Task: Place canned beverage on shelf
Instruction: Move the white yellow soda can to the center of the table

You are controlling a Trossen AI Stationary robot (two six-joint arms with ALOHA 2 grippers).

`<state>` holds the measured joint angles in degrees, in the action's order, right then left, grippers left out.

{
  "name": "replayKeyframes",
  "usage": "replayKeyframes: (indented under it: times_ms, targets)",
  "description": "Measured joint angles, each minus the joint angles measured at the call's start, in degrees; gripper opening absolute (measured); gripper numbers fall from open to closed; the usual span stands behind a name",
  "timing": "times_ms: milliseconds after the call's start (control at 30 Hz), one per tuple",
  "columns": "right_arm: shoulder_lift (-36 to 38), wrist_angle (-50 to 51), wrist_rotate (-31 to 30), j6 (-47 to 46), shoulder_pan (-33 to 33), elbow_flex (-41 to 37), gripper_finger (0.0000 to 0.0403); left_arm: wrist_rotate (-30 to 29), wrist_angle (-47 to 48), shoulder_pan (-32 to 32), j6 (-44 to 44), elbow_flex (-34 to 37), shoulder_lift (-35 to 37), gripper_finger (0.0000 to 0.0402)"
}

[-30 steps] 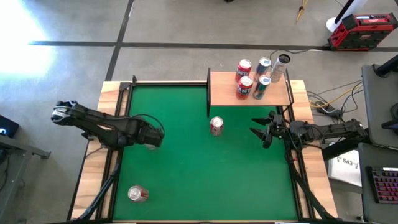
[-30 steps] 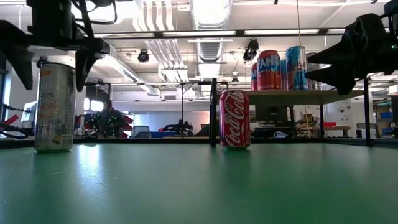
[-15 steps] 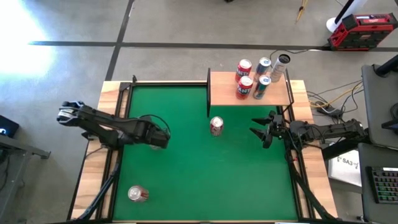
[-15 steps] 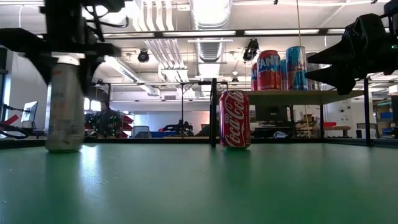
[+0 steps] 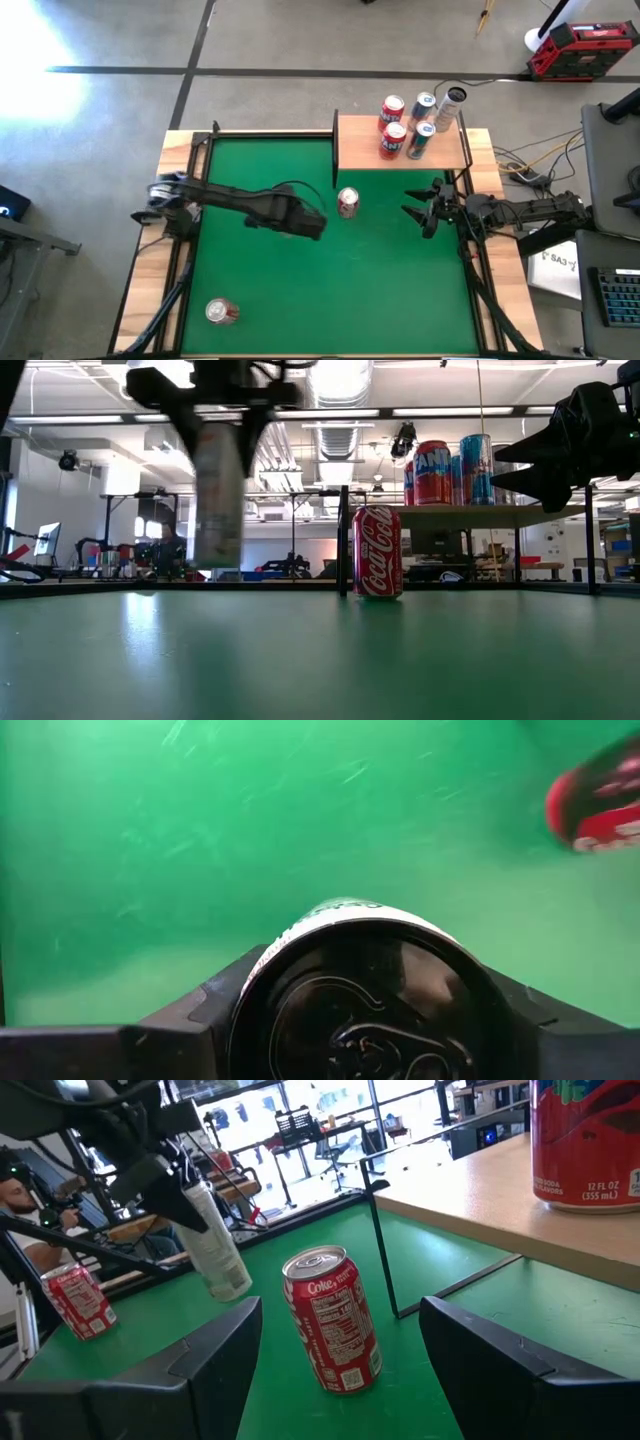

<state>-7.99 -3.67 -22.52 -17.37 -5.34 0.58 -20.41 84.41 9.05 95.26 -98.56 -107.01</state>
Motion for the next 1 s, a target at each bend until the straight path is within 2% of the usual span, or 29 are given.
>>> replayKeyframes:
  times_ms: [200,333,800,1000]
  targets:
    - [0.00,0.01,0.00,0.00,0.00,0.00,0.0263,-2.23,4.86,-1.15,-3.28,-16.34,-10.49,0.0230]
    - [0.00,-0.01,0.00,0.00,0.01,0.00,0.0263,-2.21,5.54,-1.99,-6.16,-23.15,-14.90,0.0230]
    - [0.02,0.01,0.00,0.00,0.02,0.00,0.0263,-0.52,5.60,-6.47,-12.71,-35.72,-25.14,0.0230]
    - [0.02,-0.01,-0.01,0.00,0.00,0.00,0.0263,1.62,2.14,-7.38,-13.18,-35.88,-25.80,0.0231]
